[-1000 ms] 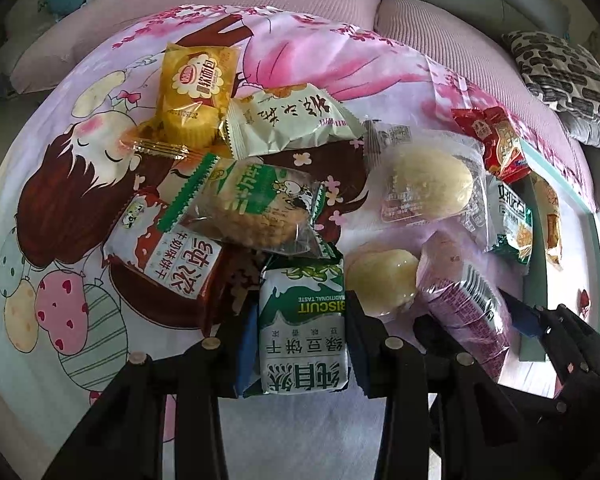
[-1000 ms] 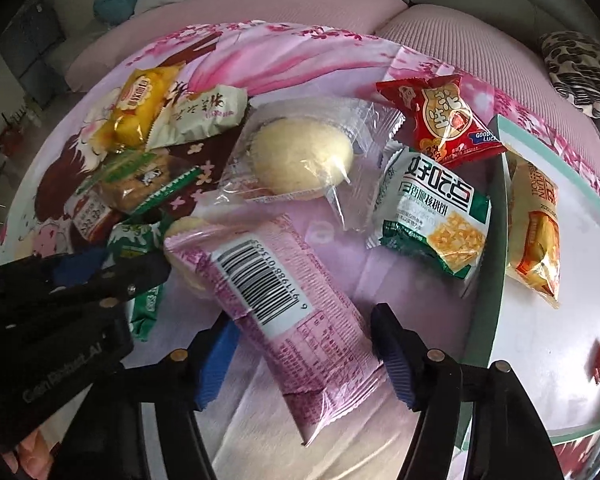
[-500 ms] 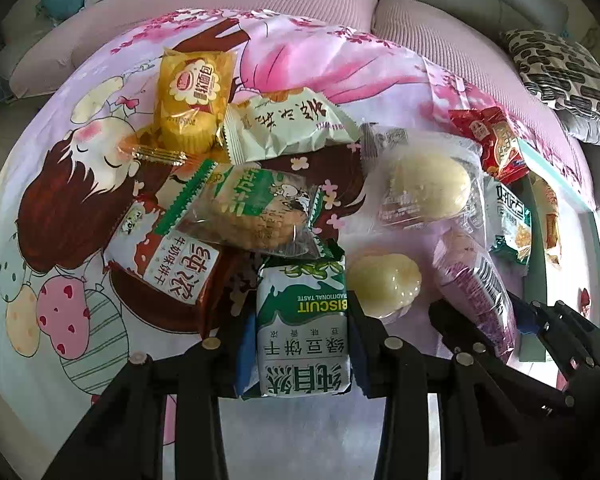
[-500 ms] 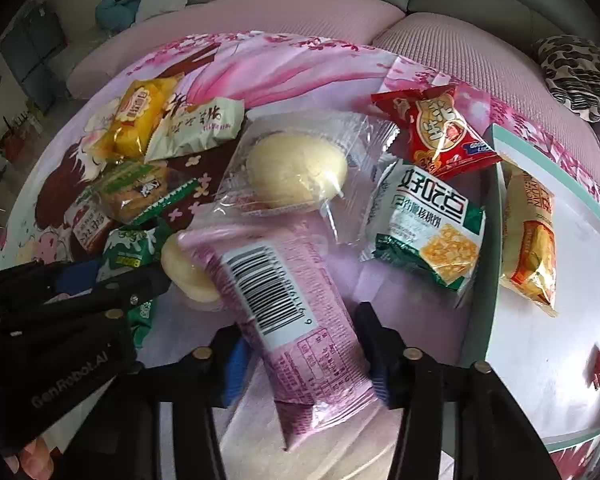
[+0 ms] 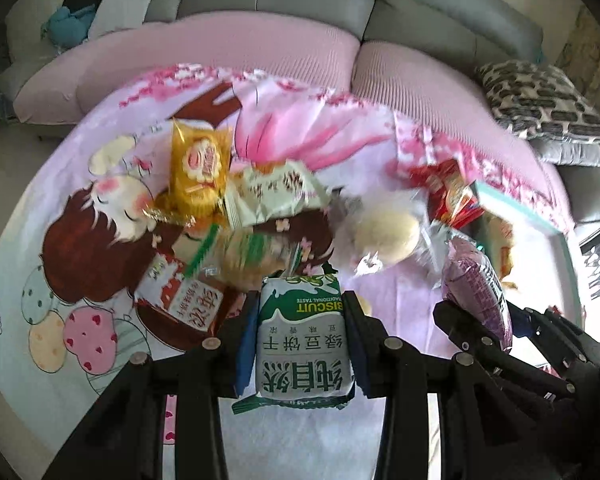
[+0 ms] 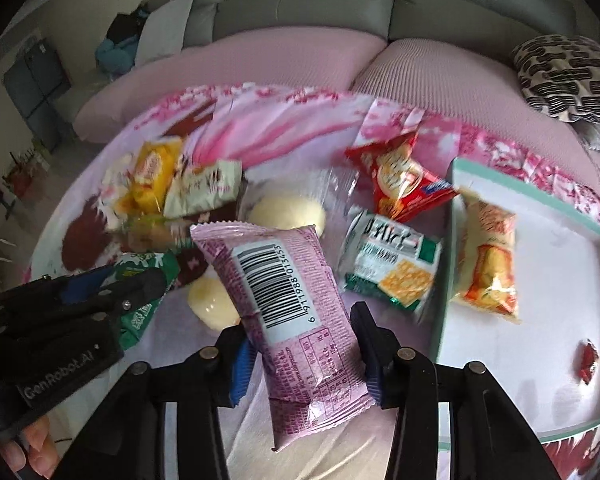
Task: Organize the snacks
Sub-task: 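Drop the green biscuit pack in the tray with left tool while right drops pink bag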
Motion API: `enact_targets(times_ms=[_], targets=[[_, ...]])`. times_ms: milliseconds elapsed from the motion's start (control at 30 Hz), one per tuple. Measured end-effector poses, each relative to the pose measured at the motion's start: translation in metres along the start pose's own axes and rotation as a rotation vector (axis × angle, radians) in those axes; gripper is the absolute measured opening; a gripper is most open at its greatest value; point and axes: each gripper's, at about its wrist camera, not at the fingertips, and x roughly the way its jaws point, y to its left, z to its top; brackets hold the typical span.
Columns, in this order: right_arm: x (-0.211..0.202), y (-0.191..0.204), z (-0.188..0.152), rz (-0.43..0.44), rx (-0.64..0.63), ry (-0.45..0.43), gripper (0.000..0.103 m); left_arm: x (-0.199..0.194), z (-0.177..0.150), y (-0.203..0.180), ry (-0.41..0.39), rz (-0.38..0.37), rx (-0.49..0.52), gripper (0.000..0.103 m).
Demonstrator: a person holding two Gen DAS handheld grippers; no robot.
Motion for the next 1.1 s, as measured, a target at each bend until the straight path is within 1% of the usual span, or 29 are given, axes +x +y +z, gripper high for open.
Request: enact_targets(times_ms=[200, 367, 533, 633, 733, 833, 933, 1100], targets=[[-0.019, -0.009, 0.005, -0.003, 0.037, -0.054, 0.048, -0.025, 0.011, -0.016, -0.104, -0.03, 0.019, 0.041], [-0.032, -0.023, 0.005, -0.024, 0.079, -0.087, 0.048, -0.031, 0.015, -0.043, -0.141, -0.063, 0.069, 0.041], [-0.043, -0.056, 0.001, -0.074, 0.166, -0.113, 0.048, -0.027, 0.018, -0.075, -0.169, -0.107, 0.117, 0.041], [-0.045, -0.083, -0.006, -0.135, 0.227, -0.104, 0.048, -0.018, 0.019, -0.096, -0.168, -0.128, 0.151, 0.041], [-0.049, -0.109, -0.015, -0.165, 0.301, -0.109, 0.048, -0.009, 0.015, -0.118, -0.156, -0.148, 0.191, 0.041], [-0.055, -0.134, -0.026, -0.229, 0.362, -0.112, 0.048, -0.002, 0.01, -0.141, -0.143, -0.172, 0.236, 0.041], [-0.059, -0.165, -0.043, -0.266, 0.451, -0.109, 0.048, 0.001, 0.001, -0.163, -0.138, -0.196, 0.288, 0.041], [-0.072, -0.214, -0.073, -0.385, 0.592, -0.098, 0.048, 0.007, -0.013, -0.197, -0.131, -0.236, 0.363, 0.041]])
